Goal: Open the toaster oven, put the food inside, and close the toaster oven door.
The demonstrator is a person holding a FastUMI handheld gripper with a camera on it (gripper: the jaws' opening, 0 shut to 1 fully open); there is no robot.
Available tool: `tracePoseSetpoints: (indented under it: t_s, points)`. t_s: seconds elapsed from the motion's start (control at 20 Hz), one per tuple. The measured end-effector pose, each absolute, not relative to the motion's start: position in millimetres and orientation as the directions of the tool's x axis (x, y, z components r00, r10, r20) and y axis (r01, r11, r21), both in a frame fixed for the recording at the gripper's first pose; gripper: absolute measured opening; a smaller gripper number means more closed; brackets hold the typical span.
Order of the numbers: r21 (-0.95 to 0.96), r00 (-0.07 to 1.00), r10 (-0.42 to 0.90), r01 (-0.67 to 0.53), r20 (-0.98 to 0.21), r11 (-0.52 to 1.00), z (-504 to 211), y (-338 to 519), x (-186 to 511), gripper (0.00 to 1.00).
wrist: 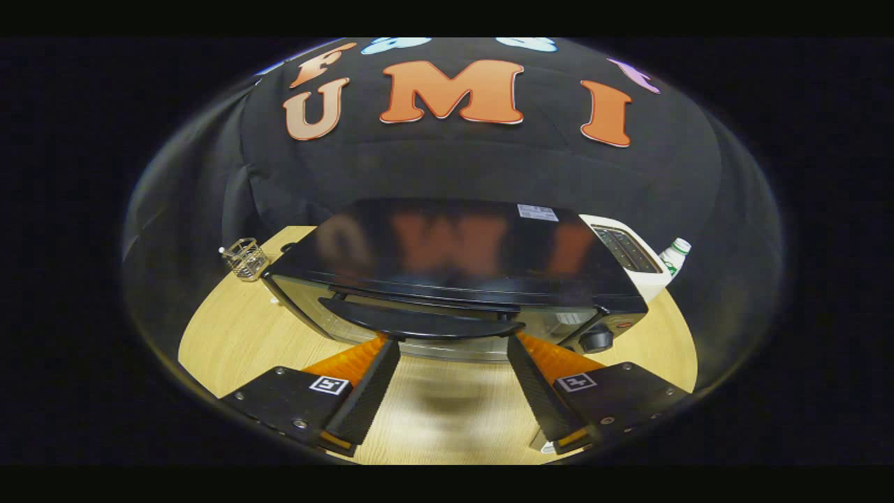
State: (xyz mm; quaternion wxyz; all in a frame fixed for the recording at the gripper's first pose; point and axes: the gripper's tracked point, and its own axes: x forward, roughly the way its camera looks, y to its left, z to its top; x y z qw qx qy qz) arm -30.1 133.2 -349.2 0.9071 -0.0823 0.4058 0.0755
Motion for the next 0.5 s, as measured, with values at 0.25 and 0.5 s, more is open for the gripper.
tracePoseSetpoints:
  t_s: [0.25, 0.5]
  points:
    - [-0.078, 0.717, 0.097, -0.207, -0.691, 0.975, -302.7, 121.8, -34.3, 0.93]
    - [-0.109, 0.843, 0.083, -0.165, -0.531, 0.980, -214.4, 95.3, -14.9, 0.98]
